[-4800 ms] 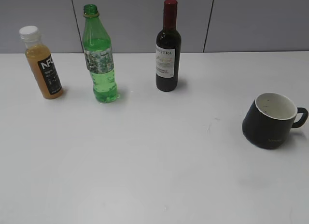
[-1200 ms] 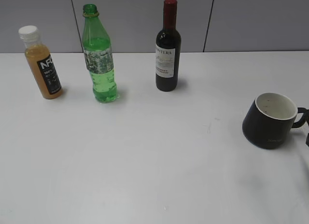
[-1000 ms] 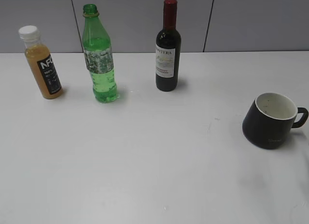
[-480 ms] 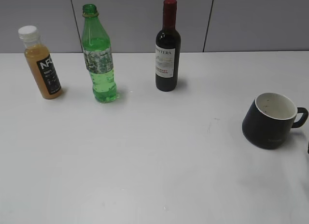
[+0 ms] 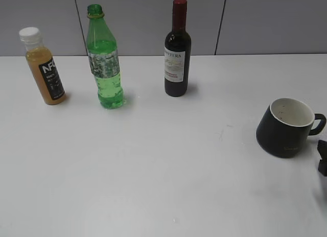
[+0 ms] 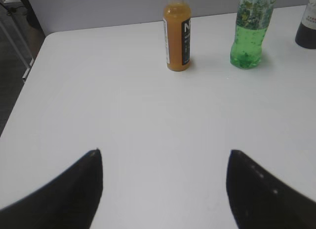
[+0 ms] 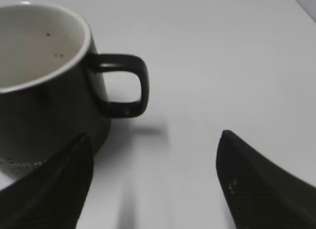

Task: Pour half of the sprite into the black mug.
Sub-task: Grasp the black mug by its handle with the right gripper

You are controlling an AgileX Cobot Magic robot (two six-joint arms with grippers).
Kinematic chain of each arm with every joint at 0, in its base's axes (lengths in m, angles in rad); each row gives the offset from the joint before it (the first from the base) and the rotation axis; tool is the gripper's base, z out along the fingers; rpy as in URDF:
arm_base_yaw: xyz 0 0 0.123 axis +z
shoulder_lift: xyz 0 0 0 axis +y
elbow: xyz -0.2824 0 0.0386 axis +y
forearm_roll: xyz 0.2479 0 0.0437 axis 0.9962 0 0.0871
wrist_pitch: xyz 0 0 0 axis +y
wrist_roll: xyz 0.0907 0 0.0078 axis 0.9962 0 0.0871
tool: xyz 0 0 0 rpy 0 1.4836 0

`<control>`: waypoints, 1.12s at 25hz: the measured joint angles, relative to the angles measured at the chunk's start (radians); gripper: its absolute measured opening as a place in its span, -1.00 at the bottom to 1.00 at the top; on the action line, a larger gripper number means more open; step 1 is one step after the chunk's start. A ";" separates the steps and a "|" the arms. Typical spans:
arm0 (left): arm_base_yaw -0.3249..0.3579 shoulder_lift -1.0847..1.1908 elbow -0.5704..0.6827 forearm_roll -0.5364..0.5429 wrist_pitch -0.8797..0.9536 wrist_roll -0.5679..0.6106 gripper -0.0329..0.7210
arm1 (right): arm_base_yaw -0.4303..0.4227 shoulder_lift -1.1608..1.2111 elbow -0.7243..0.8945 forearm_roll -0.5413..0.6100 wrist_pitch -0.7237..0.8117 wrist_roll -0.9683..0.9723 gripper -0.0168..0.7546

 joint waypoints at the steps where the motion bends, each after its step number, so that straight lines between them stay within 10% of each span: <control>1: 0.000 0.000 0.000 0.000 0.000 0.000 0.66 | -0.011 0.016 0.000 -0.013 -0.002 0.005 0.57; 28: 0.000 0.000 0.000 -0.001 0.000 0.000 0.66 | -0.179 0.044 -0.096 -0.269 -0.011 0.034 0.52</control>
